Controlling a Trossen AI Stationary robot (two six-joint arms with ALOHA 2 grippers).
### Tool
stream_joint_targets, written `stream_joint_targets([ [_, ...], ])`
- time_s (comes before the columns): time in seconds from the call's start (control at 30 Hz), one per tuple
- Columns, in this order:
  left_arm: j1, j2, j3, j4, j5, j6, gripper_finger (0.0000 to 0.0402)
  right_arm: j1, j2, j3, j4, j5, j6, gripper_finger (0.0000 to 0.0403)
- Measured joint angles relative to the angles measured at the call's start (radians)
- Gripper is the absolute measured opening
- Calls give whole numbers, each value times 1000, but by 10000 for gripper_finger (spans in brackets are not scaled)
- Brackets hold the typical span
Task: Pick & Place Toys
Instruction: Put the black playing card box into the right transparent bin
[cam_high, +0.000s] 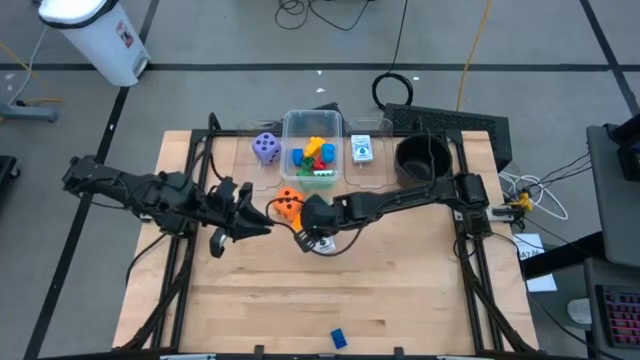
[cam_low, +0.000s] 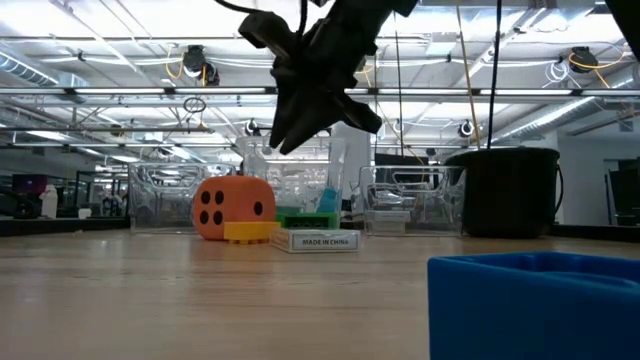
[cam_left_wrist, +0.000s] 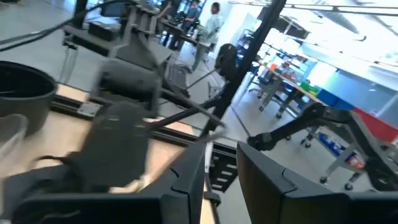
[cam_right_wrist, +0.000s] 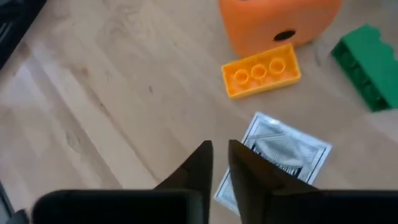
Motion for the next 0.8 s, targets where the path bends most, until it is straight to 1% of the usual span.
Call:
stream_joint_targets([
  [0.13, -21, 1, 0, -1, -27, 4, 97, -10, -1, 0, 5, 0, -15, 91],
  [0.37, -24, 0, 0, -1, -42, 9, 97, -13, -1, 0, 2, 6, -16, 195],
  [0.47, -24, 0, 0, -1, -42, 8, 97, -13, 0, 0, -3, 37, -12, 233],
  [0.53, -24, 0, 0, -1, -42, 8, 97, -13, -1, 0, -3, 57, -6, 253],
  [0.63, -24, 0, 0, 0, -42, 7, 97, -13, -1, -19, 31, 57, 22, 276],
  [0.8, -24, 0, 0, 0, -43, 6, 97, -11, -1, -102, 192, 54, 47, 296],
])
